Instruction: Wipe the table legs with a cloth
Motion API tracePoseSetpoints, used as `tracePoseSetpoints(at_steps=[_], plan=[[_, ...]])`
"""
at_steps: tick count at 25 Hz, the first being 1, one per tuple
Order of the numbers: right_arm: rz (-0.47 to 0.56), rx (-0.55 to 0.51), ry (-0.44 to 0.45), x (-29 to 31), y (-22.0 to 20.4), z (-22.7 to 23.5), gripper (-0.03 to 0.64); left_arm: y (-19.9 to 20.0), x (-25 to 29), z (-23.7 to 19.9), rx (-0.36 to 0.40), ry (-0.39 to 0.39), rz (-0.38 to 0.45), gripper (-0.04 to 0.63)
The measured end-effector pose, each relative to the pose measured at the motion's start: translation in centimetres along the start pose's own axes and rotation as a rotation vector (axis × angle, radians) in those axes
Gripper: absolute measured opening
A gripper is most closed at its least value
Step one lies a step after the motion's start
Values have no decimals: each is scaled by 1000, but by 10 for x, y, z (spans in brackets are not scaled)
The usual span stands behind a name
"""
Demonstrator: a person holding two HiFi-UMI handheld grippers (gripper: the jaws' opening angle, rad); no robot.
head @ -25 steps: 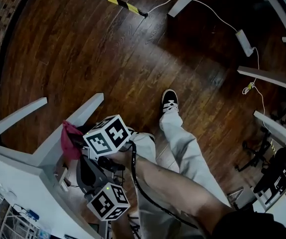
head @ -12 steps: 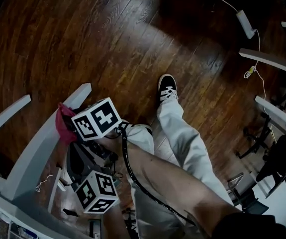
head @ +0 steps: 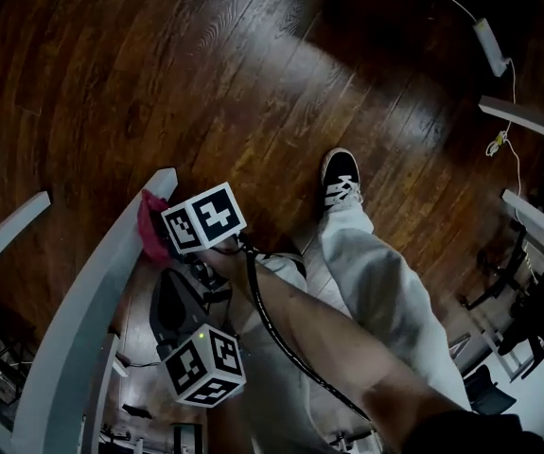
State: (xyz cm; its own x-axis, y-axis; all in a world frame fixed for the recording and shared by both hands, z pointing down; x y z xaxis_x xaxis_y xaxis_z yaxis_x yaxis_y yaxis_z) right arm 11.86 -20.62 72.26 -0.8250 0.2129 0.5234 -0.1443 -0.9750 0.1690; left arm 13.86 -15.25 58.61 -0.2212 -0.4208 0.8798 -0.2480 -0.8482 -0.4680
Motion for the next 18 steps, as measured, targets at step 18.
tracePoseSetpoints(at_steps=[18], plan=[[-132, -167, -248, 104, 66, 160, 57, -14, 53, 39, 50, -94, -45, 0]])
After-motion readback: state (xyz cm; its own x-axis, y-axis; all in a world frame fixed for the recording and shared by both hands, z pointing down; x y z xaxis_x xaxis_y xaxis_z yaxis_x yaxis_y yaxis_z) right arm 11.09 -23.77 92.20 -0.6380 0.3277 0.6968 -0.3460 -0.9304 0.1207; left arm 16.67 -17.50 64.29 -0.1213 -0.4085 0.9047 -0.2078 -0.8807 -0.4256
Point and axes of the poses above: the fingertips, and each gripper's own axes: x forward along the fingers, z to its right, y out of its top, the point moved 3 cm from there along -x, backward along the fingers, and after that the axes turned 8 degrees about x, right-handed, at the moved point
